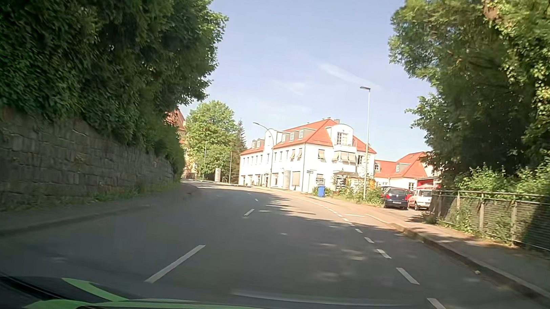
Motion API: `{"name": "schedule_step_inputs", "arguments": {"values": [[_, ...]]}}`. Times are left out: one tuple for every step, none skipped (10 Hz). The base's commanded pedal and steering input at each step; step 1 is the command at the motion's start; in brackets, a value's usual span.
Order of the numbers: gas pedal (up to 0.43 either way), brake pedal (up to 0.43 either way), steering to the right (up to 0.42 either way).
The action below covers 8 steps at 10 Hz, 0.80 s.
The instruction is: Follow the waypoints while adhering to traffic rules and regulations
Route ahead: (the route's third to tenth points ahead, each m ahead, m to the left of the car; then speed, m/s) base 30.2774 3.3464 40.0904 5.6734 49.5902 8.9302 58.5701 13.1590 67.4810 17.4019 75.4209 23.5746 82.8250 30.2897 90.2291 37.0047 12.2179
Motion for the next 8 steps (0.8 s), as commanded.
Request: {"name": "schedule_step_inputs", "arguments": {"values": [[0.098, 0.000, -0.008], [0.098, 0.000, -0.009], [0.098, 0.000, -0.010], [0.098, 0.000, -0.012], [0.098, 0.000, -0.013], [0.110, 0.000, -0.015], [0.110, 0.000, -0.016], [0.110, 0.000, -0.018]]}}
